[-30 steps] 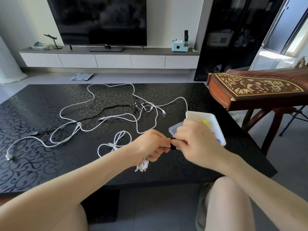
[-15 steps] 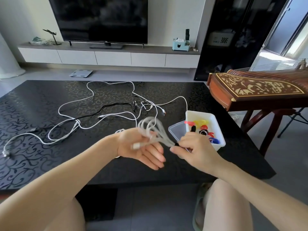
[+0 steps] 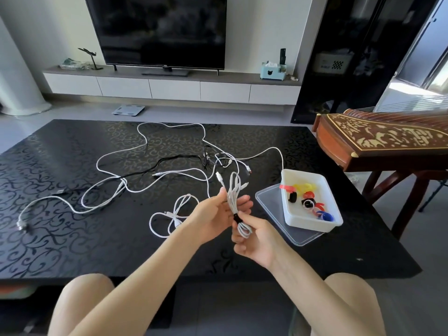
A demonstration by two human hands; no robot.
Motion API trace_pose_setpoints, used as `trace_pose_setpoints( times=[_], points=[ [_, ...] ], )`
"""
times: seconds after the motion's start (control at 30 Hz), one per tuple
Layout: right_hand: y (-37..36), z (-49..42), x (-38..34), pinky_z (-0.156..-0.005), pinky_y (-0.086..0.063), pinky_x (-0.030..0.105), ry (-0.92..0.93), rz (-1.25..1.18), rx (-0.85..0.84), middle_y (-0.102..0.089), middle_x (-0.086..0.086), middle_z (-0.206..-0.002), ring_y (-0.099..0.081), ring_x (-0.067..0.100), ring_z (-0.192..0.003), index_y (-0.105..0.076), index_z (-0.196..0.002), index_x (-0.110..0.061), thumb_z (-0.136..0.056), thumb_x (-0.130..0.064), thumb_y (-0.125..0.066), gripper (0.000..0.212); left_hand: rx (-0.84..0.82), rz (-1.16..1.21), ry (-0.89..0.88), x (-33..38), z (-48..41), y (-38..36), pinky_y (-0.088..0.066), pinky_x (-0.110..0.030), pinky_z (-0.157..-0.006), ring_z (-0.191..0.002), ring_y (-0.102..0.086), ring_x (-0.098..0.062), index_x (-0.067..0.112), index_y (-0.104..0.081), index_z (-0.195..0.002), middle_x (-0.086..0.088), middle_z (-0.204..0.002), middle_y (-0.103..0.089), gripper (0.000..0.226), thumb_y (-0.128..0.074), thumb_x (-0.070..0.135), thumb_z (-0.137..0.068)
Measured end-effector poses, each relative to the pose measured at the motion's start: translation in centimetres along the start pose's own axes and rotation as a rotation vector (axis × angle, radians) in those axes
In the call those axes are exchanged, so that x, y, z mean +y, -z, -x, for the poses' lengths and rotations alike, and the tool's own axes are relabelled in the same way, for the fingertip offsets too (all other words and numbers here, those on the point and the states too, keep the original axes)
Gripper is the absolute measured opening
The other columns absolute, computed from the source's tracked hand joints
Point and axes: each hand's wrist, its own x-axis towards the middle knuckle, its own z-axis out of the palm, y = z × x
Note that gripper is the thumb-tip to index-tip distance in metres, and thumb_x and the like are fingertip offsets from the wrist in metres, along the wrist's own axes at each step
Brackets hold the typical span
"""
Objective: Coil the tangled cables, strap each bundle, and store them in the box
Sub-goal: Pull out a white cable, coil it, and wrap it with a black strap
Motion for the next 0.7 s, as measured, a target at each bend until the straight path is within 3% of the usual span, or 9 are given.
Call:
trace_pose_setpoints(
  times=[0.1,0.17,0.27,0.33,0.4,0.53,0.7],
  points=[
    [-0.4,-1.2,0.9,-0.046,-0.021,0.021,-0.043,0.171,0.012,-0.046,-0.004,-0.058,-0.032,0.009,-0.05,-0.056,-0.074,-0.013,-0.095,-0.028,-0.05,0.027,0.118,0.227,-0.016,0.1,-0.7,1.1,-0.055,-0.03,-0.063,-0.053,-0.056,-0.013,-0.003,-0.057,-0.096,-0.003,-0.06,-0.053,0.032,-0.034,0.018,-0.103],
    [-0.7,-1.9,1.7,-0.047,-0.023,0.021,0.025,0.492,0.04,-0.047,-0.007,-0.056,-0.034,0.007,-0.049,-0.057,-0.076,-0.009,-0.097,-0.031,-0.048,0.032,0.186,0.193,-0.019,0.0,-0.9,2.1,-0.045,-0.023,-0.044,-0.042,-0.04,-0.009,-0.001,-0.057,-0.095,0.002,-0.051,-0.042,0.032,-0.03,0.015,-0.103],
    [-0.9,-2.6,2.1,-0.051,-0.039,0.021,0.16,0.837,0.073,-0.057,-0.007,-0.062,-0.049,0.006,-0.054,-0.064,-0.08,-0.008,-0.096,-0.03,-0.05,0.031,0.226,0.138,-0.075,1.0,-0.6,3.6,-0.027,-0.016,-0.034,-0.034,-0.028,-0.004,0.003,-0.056,-0.095,0.007,-0.045,-0.033,0.032,-0.026,0.013,-0.102],
    [-0.4,-3.5,1.9,-0.067,-0.048,0.026,0.266,1.027,0.169,-0.062,-0.01,-0.07,-0.059,0.007,-0.067,-0.069,-0.09,-0.012,-0.094,-0.03,-0.052,0.025,0.255,0.16,-0.176,3.4,-0.1,5.4,-0.022,-0.013,-0.03,-0.03,-0.026,-0.001,0.004,-0.055,-0.093,0.009,-0.042,-0.031,0.031,-0.025,0.011,-0.101],
    [0.5,-4.1,1.5,-0.08,-0.047,0.026,0.397,1.267,0.288,-0.066,-0.013,-0.082,-0.062,0.008,-0.082,-0.07,-0.098,-0.02,-0.094,-0.03,-0.052,0.02,0.299,0.155,-0.264,6.2,0.8,7.3,-0.02,-0.012,-0.03,-0.029,-0.025,0.0,0.006,-0.054,-0.092,0.01,-0.04,-0.031,0.033,-0.023,0.011,-0.101],
    [0.0,-6.3,1.8,-0.077,-0.045,0.023,0.538,1.524,0.257,-0.065,-0.008,-0.094,-0.059,0.009,-0.084,-0.069,-0.103,-0.026,-0.093,-0.028,-0.053,0.018,0.428,-0.098,-0.323,9.1,2.4,10.6,-0.017,-0.011,-0.031,-0.03,-0.025,0.0,0.014,-0.048,-0.08,0.009,-0.04,-0.033,0.033,-0.024,0.009,-0.103],
    [-1.6,-8.8,2.7,-0.076,-0.044,0.023,0.585,1.523,0.276,-0.061,-0.007,-0.089,-0.057,0.011,-0.086,-0.068,-0.103,-0.024,-0.092,-0.026,-0.054,0.018,0.432,-0.332,-0.341,8.3,2.7,11.8,-0.029,-0.015,-0.036,-0.039,-0.034,-0.005,0.016,-0.059,-0.082,0.005,-0.047,-0.041,0.026,-0.041,0.015,-0.101]
  ],
)
